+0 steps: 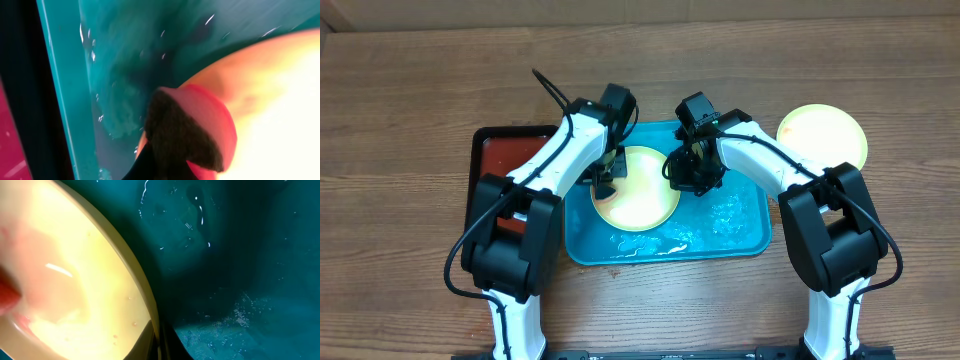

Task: Clean dirty plates on tray and stack at the side
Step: 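Scrub the second yellow plate with the sponge while the right gripper holds it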

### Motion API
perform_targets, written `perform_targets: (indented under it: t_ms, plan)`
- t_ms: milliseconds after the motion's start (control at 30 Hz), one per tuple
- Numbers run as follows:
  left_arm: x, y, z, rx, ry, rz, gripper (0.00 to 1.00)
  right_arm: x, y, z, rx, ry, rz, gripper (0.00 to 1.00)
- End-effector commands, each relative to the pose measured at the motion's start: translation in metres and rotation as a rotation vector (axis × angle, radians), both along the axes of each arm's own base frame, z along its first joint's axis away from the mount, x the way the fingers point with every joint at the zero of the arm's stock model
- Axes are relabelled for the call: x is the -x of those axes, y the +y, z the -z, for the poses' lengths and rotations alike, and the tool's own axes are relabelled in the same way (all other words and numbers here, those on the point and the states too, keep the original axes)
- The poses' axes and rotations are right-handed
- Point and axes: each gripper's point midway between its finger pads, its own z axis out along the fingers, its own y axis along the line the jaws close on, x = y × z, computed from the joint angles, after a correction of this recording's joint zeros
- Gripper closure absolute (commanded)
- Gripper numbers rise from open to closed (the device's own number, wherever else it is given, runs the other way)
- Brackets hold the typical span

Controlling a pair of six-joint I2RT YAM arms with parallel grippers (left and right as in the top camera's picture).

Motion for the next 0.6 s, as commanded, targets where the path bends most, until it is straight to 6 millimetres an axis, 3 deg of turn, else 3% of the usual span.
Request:
perform_targets:
  t_ms: [0, 167, 300, 400, 567]
  plan:
    - [-0.013, -0.027, -0.008, 0.154, -0.016, -0.004, 0.96, -0.008, -0.006, 0.003, 0.040, -0.026, 0.013, 0.96]
    - [-0.004, -0.078, -0.003, 0.414, 0.029, 0.035, 0.96, -0.008, -0.005, 0.003, 0.038, -0.029, 0.013, 0.96]
    - [0.006, -0.086, 0.020, 0.414, 0.047, 0.056, 0.96, -0.009, -0.005, 0.003, 0.038, -0.030, 0.013, 0.96]
    - [0.014, -0.078, 0.036, 0.367, 0.079, 0.048, 0.96, -0.009, -0.005, 0.003, 0.038, -0.029, 0.013, 0.96]
    - [0.012, -0.032, 0.050, 0.135, 0.066, 0.017, 0.96, -0.009, -0.005, 0.003, 0.038, -0.030, 0.013, 0.96]
